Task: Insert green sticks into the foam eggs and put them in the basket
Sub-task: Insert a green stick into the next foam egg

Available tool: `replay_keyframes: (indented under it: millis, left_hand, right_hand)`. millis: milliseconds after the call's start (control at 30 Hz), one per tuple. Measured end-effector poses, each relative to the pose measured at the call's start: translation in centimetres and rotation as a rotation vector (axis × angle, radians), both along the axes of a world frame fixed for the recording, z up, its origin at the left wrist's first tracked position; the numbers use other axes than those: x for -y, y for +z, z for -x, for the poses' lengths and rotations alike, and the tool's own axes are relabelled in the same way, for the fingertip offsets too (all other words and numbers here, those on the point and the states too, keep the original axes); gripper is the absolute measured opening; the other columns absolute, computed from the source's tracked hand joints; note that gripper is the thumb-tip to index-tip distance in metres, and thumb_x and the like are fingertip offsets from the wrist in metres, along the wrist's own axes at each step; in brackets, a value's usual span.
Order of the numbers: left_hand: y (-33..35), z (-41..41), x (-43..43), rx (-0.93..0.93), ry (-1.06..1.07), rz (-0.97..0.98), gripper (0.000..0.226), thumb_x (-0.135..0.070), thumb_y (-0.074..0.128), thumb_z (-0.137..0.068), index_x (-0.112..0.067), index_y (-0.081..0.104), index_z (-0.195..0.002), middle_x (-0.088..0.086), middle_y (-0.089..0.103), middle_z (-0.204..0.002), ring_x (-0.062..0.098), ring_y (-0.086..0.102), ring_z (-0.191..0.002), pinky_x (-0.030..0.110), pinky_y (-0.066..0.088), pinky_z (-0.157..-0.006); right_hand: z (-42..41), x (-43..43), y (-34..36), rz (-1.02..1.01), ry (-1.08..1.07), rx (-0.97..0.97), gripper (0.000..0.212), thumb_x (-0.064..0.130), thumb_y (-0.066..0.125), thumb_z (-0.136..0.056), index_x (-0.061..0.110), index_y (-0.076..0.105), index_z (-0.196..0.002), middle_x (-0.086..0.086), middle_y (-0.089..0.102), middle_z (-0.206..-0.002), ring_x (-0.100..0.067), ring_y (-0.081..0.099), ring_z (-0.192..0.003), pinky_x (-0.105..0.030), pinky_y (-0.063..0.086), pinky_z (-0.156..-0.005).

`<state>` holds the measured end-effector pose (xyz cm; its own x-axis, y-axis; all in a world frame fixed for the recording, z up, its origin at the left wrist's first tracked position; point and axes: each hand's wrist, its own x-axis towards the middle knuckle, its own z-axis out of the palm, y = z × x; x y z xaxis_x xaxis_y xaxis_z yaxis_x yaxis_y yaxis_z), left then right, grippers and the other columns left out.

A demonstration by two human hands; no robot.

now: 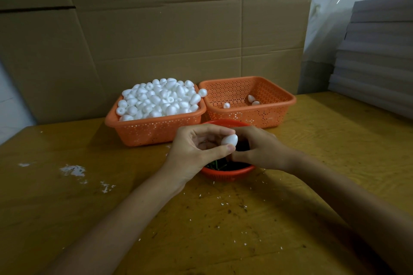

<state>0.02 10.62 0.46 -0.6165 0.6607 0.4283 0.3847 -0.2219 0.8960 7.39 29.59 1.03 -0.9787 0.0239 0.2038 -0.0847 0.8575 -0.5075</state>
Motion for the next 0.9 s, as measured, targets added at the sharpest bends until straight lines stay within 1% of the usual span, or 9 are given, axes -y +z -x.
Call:
replay_keyframes:
  millis: [133, 200, 333, 500, 600, 700, 767, 833, 900]
  left_hand:
    - [-0.01, 0.01, 0.02, 0.006, -0.005, -0.004, 0.024, -0.002, 0.085, -0.082, -0.009, 0.08, -0.105, 0.006, 0.081, -0.104, 0.022, 0.076, -0.1, 0.026, 0.059, -0.089]
    - [0.03, -0.03, 0.03, 0.01, -0.008, -0.008, 0.025, -0.003, 0.085, -0.082, -0.009, 0.08, -0.106, 0.005, 0.081, -0.105, 0.021, 0.076, -0.1, 0.025, 0.059, -0.089]
    - [0.13, -0.03, 0.07, 0.022, -0.015, -0.02, 0.025, -0.006, 0.085, -0.082, -0.012, 0.08, -0.106, 0.004, 0.081, -0.106, 0.019, 0.076, -0.103, 0.022, 0.058, -0.089]
    - [0.12, 0.03, 0.08, 0.042, -0.01, -0.039, 0.029, -0.014, 0.085, -0.079, -0.01, 0.079, -0.107, 0.005, 0.081, -0.107, 0.019, 0.076, -0.105, 0.025, 0.058, -0.092]
    - [0.09, 0.15, 0.14, 0.06, -0.021, -0.052, 0.028, -0.012, 0.085, -0.079, -0.009, 0.078, -0.106, 0.007, 0.081, -0.107, 0.021, 0.076, -0.105, 0.026, 0.058, -0.093]
    - [0.04, 0.35, 0.26, 0.066, -0.036, -0.053, 0.026, -0.007, 0.084, -0.081, -0.01, 0.078, -0.105, 0.008, 0.08, -0.11, 0.023, 0.075, -0.108, 0.031, 0.058, -0.098]
    - [0.05, 0.44, 0.33, 0.077, -0.048, -0.06, 0.025, -0.007, 0.084, -0.081, -0.012, 0.078, -0.105, 0.009, 0.08, -0.111, 0.023, 0.075, -0.109, 0.031, 0.058, -0.098]
    - [0.05, 0.51, 0.38, 0.098, -0.06, -0.069, 0.026, -0.008, 0.084, -0.081, -0.012, 0.077, -0.106, 0.011, 0.08, -0.11, 0.026, 0.076, -0.104, 0.031, 0.058, -0.095]
    - [-0.02, 0.63, 0.37, 0.108, -0.071, -0.072, 0.025, -0.006, 0.084, -0.084, -0.011, 0.077, -0.107, 0.013, 0.079, -0.11, 0.029, 0.076, -0.098, 0.033, 0.059, -0.093]
  right_hand:
    - [-0.06, -0.01, -0.01, 0.001, 0.004, -0.005, 0.035, 0.028, 0.073, -0.09, 0.033, 0.065, -0.124, 0.013, 0.072, -0.109, -0.011, 0.067, -0.104, -0.051, 0.054, -0.094]
    - [-0.03, -0.01, 0.0, -0.003, 0.004, 0.0, 0.034, 0.027, 0.073, -0.09, 0.032, 0.065, -0.123, 0.011, 0.072, -0.108, -0.013, 0.067, -0.103, -0.051, 0.055, -0.093]
    - [0.03, -0.12, 0.01, -0.007, 0.004, 0.012, 0.032, 0.029, 0.073, -0.091, 0.03, 0.065, -0.122, 0.007, 0.071, -0.111, -0.016, 0.067, -0.107, -0.052, 0.055, -0.094]
    - [0.05, -0.19, -0.05, 0.006, 0.01, 0.009, 0.03, 0.027, 0.074, -0.091, 0.03, 0.066, -0.12, 0.009, 0.071, -0.111, -0.014, 0.067, -0.107, -0.051, 0.056, -0.094]
    - [0.09, -0.19, -0.04, 0.013, 0.016, 0.01, 0.029, 0.028, 0.074, -0.091, 0.029, 0.067, -0.119, 0.01, 0.071, -0.111, -0.014, 0.067, -0.107, -0.05, 0.056, -0.094]
    - [0.09, -0.27, -0.14, 0.021, 0.018, 0.007, 0.026, 0.028, 0.074, -0.09, 0.027, 0.067, -0.115, 0.009, 0.071, -0.107, -0.014, 0.068, -0.103, -0.051, 0.055, -0.093]
    - [0.1, -0.31, -0.14, 0.026, 0.022, 0.003, 0.023, 0.027, 0.074, -0.09, 0.027, 0.067, -0.111, 0.009, 0.071, -0.103, -0.013, 0.068, -0.099, -0.051, 0.056, -0.091]
    - [0.12, -0.34, -0.16, 0.03, 0.031, 0.0, 0.018, 0.026, 0.074, -0.089, 0.029, 0.067, -0.106, 0.011, 0.07, -0.099, -0.011, 0.067, -0.097, -0.051, 0.056, -0.09]
    - [0.15, -0.38, -0.19, 0.036, 0.036, 0.001, 0.016, 0.026, 0.074, -0.089, 0.032, 0.066, -0.102, 0.013, 0.069, -0.097, -0.009, 0.067, -0.095, -0.05, 0.056, -0.089]
